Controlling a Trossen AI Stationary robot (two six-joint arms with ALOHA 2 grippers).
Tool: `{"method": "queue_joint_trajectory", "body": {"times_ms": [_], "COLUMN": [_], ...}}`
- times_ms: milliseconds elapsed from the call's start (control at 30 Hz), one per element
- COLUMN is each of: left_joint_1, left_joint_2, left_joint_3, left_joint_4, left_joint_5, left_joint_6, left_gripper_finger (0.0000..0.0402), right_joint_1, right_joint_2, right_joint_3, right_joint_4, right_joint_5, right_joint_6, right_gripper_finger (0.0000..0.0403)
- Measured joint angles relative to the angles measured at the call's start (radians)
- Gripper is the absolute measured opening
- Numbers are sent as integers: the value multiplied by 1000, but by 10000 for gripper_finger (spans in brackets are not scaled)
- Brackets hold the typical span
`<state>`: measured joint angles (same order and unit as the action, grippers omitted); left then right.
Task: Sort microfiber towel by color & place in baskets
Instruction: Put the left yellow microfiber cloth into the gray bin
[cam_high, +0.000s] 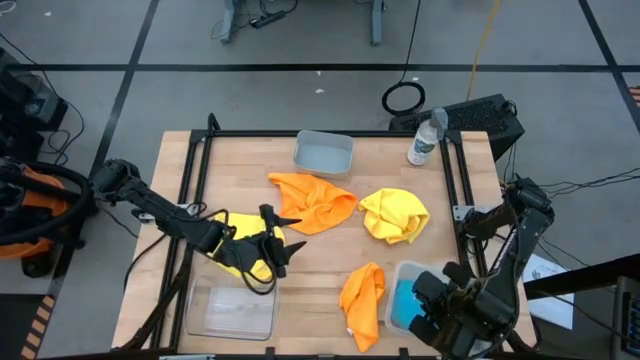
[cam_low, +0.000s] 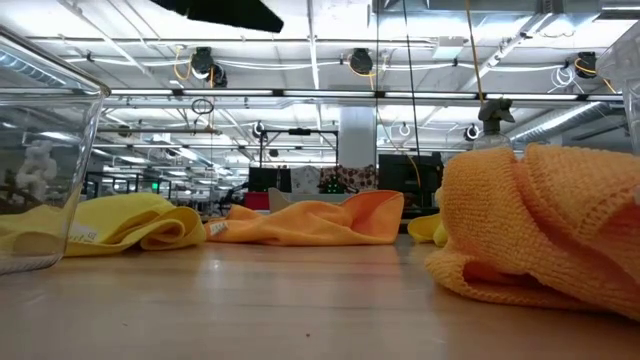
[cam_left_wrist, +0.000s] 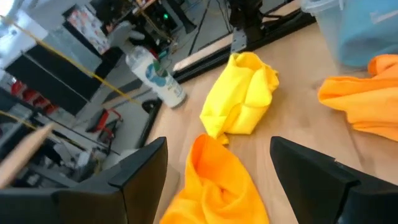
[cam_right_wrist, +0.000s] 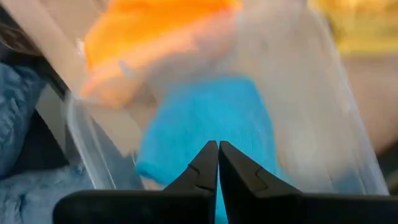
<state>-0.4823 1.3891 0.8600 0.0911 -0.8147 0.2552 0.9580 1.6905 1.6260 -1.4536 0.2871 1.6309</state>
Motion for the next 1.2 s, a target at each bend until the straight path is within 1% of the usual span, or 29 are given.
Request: {"method": "queue_joint_trajectory", "body": {"times_ms": [67,133,167,300,467,667,767,867,1000,1200], "left_joint_1": [2,3,3,10,31,90,123,149,178,230], "left_joint_2": [0,0,0,0,-6,-23,-24,-24,-24,-24], "left_joint_3": [0,0,0,0,0,0,0,0,-20,-112], "left_joint_4": [-60,-134,-169,-316,-499,-689,-763,-827,-870,-847], "left_joint_5": [2,26,50,199,286,454,544,595,607,617], "left_joint_6": [-61,-105,-123,-221,-321,-435,-490,-542,-578,-590], "left_gripper_finger": [288,288,288,288,288,288,288,288,288,288], "right_joint_1": [5,7,7,0,-1,7,6,3,-1,-1], "right_joint_2": [0,2,2,2,2,2,2,5,30,109], "right_joint_3": [0,0,0,0,0,0,0,0,0,-1], "right_joint_4": [19,23,25,43,101,214,265,296,304,316], "right_joint_5": [71,138,170,326,495,678,720,740,739,734], "right_joint_6": [-78,-166,-200,-297,-406,-587,-667,-721,-750,-765], "right_gripper_finger": [8,8,8,8,8,8,8,8,8,9]}}
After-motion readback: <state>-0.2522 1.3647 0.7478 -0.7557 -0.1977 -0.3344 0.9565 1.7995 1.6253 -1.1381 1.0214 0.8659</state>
